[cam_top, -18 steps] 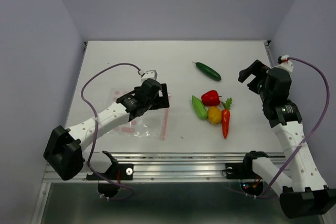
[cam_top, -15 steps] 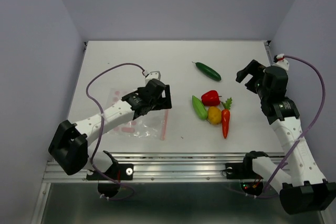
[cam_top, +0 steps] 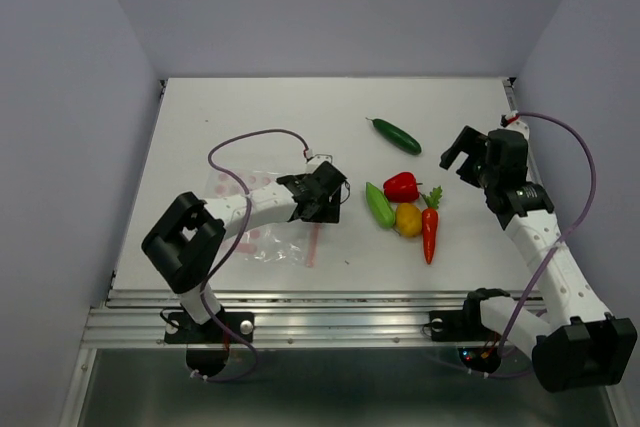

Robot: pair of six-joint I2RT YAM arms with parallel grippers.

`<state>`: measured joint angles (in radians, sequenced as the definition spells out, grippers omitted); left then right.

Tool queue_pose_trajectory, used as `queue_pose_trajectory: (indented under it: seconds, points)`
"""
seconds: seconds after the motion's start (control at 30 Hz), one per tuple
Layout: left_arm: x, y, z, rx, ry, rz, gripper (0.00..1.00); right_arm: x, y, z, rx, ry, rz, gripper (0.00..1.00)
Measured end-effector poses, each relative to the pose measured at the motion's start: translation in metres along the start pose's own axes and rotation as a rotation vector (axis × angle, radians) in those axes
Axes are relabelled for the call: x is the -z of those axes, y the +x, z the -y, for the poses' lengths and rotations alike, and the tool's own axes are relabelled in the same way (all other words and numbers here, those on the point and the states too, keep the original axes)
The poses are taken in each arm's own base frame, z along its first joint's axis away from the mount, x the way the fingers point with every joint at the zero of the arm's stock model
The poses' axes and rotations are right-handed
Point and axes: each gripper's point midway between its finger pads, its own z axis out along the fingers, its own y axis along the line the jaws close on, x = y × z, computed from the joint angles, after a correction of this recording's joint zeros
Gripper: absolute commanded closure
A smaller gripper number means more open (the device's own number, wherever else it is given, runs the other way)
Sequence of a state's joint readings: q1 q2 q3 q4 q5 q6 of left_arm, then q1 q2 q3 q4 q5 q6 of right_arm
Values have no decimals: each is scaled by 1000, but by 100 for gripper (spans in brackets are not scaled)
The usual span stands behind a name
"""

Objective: Place the food in the zip-top bag and seal the zipper

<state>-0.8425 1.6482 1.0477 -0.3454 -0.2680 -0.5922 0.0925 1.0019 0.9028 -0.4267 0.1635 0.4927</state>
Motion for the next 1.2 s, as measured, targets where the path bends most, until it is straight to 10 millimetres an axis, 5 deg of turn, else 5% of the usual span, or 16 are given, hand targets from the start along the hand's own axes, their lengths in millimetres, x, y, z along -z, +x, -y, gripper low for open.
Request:
queue_pose_trajectory:
  seconds: [0.27,0.4,0.57,0.8,1.0,1.2]
  points:
    - [-20,24,-14,-41,-89,-84,36,-5,6,8,9,36,-10,0]
    - [-21,24,-15,-41,-89,-83,40,-6,7,10,12,43,-11,0]
    - [-22,24,-10,-41,-68,-86,58,-7,7,11,13,53,-10,0]
    - [-27,24,-7,-48,-55,-82,63,-8,7,12,13,56,-10,0]
    - [-28,22,-5,-51,-47,-74,97,-8,7,12,13,56,-10,0]
    - [-28,21,1,-43,-18,-74,100,-7,9,10,19,46,-18,0]
